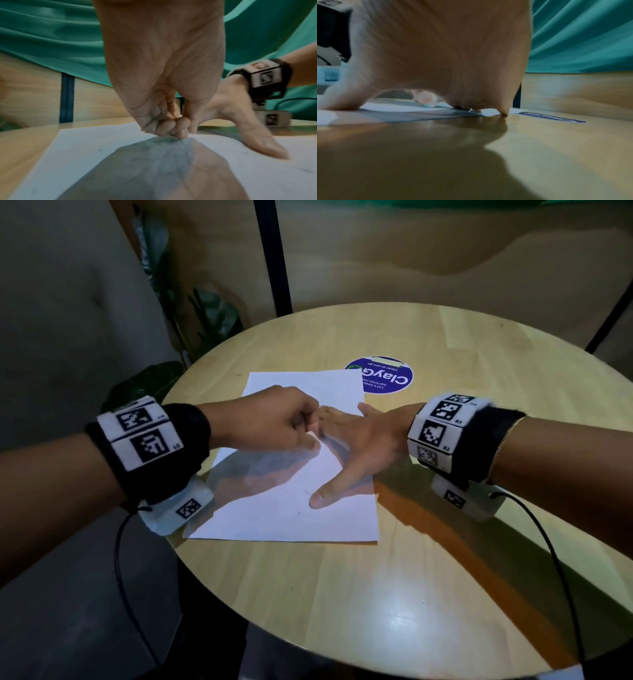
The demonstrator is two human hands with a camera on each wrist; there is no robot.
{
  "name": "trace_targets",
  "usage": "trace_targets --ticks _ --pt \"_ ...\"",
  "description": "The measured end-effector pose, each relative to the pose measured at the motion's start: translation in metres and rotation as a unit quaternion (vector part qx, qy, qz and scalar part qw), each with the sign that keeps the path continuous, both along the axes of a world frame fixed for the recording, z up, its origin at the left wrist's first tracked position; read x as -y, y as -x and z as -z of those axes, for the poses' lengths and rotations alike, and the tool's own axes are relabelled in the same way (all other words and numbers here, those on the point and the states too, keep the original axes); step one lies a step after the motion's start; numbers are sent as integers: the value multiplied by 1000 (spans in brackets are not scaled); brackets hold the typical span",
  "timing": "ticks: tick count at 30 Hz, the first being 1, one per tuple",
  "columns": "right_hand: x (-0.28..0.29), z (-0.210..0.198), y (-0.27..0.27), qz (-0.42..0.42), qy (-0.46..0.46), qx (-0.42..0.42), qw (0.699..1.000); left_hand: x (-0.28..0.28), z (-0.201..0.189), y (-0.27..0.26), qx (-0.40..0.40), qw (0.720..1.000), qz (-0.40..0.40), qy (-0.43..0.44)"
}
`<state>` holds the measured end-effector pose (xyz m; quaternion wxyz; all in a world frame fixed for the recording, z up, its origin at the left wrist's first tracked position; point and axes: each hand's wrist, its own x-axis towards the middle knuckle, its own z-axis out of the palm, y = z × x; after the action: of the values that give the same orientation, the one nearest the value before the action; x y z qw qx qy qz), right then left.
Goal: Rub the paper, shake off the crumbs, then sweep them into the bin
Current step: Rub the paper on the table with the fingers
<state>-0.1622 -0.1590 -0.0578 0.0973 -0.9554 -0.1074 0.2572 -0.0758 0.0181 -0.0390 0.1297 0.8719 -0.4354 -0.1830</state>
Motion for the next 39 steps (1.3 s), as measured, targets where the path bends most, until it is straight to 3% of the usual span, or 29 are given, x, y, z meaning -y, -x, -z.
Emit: trace_targets --ticks 4,8,13,17,21,22,25,26,30,33,35,39 --pt "-2 9 -2 -5 23 -3 1000 -6 -2 21 -128 987 77 -66" --pt "-2 9 -1 -8 12 -4 1000 -8 -3 6 -35 999 30 1" --pt "-2 10 -2 -9 23 -7 1000 -12 -2 22 -149 982 93 -63" --pt "-3 8 -1 -4 6 -7 1000 -13 -3 3 -18 997 71 -7" --pt "-3 9 -1 -8 27 -6 1000 -14 -4 19 -143 979 125 -78" --pt "-3 9 -1 -7 27 -7 1000 -13 -5 16 -132 981 121 -79" --pt "-2 9 -2 -13 14 -4 1000 -13 -5 1 -3 997 76 -24" --pt "-2 8 -3 -14 11 -6 1000 -14 -4 1 -4 997 74 -19" --pt "3 5 -5 7 -18 -24 1000 -13 -6 17 -139 981 115 -76" --pt "7 0 -5 19 -47 -23 998 -8 -4 -9 -26 999 39 -20" --pt "8 1 -4 15 -48 -18 999 -4 -3 -16 4 1000 10 -10" --pt "7 3 -5 33 -40 -8 999 3 -4 -5 -138 985 77 -71"
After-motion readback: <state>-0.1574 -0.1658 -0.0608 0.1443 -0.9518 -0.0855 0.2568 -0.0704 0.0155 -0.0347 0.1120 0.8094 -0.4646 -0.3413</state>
